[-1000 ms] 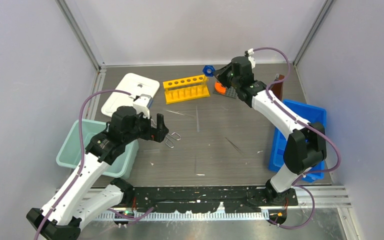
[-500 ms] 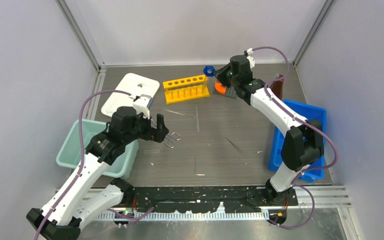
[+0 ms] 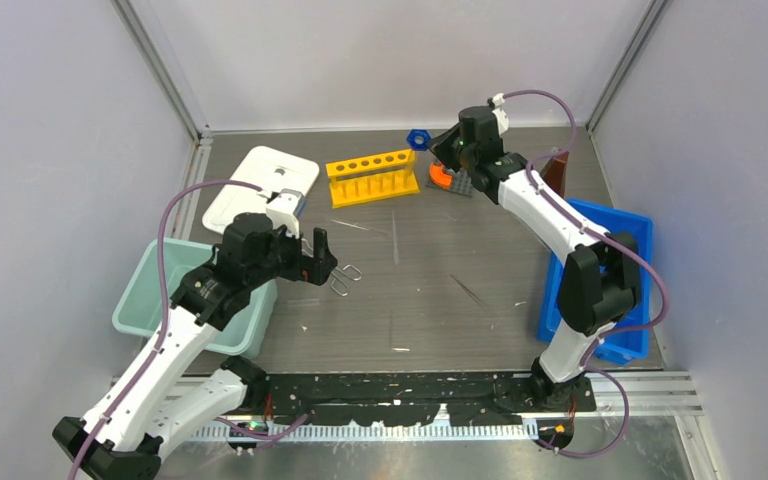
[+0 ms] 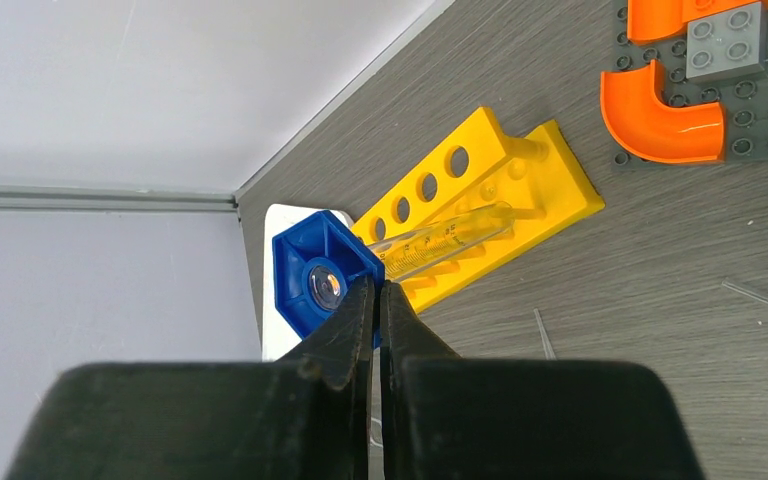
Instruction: Organize the chemistry lab equipment
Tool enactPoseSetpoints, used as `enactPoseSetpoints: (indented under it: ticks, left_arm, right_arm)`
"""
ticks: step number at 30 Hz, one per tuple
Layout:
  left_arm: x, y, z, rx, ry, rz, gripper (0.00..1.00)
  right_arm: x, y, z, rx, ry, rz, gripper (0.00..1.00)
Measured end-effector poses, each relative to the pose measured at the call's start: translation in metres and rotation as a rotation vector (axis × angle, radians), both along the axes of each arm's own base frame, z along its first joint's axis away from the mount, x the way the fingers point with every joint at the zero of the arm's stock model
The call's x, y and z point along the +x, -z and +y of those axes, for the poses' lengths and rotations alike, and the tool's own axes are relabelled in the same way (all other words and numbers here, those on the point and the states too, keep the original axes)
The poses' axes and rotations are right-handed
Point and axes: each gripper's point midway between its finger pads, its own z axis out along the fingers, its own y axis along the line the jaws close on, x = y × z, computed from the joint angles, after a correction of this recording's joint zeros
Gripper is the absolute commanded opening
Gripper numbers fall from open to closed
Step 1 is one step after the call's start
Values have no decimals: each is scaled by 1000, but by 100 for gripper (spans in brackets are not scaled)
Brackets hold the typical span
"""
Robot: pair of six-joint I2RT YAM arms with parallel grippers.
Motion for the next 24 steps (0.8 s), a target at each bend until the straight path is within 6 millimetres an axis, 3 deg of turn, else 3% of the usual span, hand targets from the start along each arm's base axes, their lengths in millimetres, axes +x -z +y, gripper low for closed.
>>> enactPoseSetpoints:
  ticks: [7,17,24]
  left_arm:
    - [0,0,0,0,0,0,100]
    - [0,0,0,0,0,0,100]
    - [0,0,0,0,0,0,100]
  right_arm:
    - [5,12,-2,-11,-4,21,1]
    - [13,47,5,-23,-37,85,2]
    - [19,55,10,-20,-61,108,40]
